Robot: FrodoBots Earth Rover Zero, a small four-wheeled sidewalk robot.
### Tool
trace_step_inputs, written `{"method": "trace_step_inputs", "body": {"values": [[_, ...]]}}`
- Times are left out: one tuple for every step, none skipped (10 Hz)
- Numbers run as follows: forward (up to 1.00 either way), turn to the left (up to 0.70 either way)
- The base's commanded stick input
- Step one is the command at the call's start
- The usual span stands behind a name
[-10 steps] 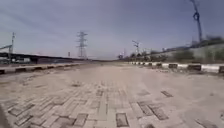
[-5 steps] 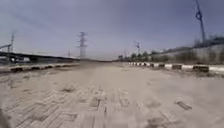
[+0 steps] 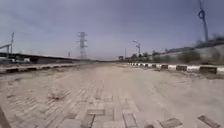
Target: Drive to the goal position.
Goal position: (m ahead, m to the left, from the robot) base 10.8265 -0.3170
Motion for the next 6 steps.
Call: {"method": "trace_step_inputs", "body": {"values": [[1.0,0.0],[1.0,0.0],[1.0,0.0],[1.0,0.0],[1.0,0.0],[1.0,0.0]]}}
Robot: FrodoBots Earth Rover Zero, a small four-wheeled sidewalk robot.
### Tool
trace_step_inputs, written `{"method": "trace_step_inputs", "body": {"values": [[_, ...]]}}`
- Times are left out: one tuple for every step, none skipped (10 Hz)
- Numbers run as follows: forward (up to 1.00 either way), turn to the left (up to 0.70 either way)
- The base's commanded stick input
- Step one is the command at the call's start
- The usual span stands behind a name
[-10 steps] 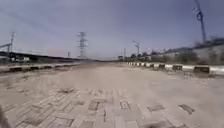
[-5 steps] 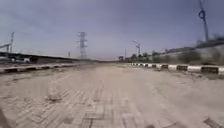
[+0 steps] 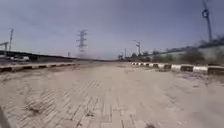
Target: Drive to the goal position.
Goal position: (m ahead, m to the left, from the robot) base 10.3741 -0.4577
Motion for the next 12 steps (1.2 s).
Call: {"method": "trace_step_inputs", "body": {"values": [[1.0,0.0],[1.0,0.0],[1.0,0.0],[1.0,0.0],[1.0,0.0],[1.0,0.0],[1.0,0.0],[1.0,0.0],[1.0,0.0],[1.0,0.0],[1.0,0.0],[1.0,0.0]]}}
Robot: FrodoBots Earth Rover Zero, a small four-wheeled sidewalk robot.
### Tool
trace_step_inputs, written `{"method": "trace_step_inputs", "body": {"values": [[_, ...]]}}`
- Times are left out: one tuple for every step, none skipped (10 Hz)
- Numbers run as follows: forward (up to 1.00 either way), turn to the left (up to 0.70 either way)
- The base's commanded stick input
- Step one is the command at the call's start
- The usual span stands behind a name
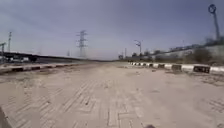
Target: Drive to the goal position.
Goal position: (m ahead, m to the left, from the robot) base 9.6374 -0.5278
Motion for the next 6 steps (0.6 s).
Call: {"method": "trace_step_inputs", "body": {"values": [[1.0,0.0],[1.0,0.0],[1.0,0.0],[1.0,0.0],[1.0,0.0],[1.0,0.0]]}}
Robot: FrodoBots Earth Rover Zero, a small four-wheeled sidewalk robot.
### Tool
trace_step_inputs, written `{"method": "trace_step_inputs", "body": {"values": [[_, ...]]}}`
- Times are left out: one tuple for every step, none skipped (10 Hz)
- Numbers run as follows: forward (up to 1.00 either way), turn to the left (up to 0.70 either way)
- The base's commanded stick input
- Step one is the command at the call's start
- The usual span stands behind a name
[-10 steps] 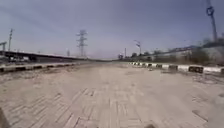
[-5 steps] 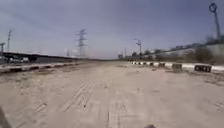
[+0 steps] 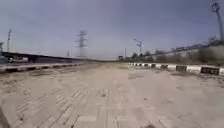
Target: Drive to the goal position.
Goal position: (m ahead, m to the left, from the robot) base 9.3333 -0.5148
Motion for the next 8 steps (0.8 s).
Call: {"method": "trace_step_inputs", "body": {"values": [[1.0,0.0],[1.0,0.0],[1.0,0.0],[1.0,0.0],[1.0,0.0],[1.0,0.0],[1.0,0.0],[1.0,0.0]]}}
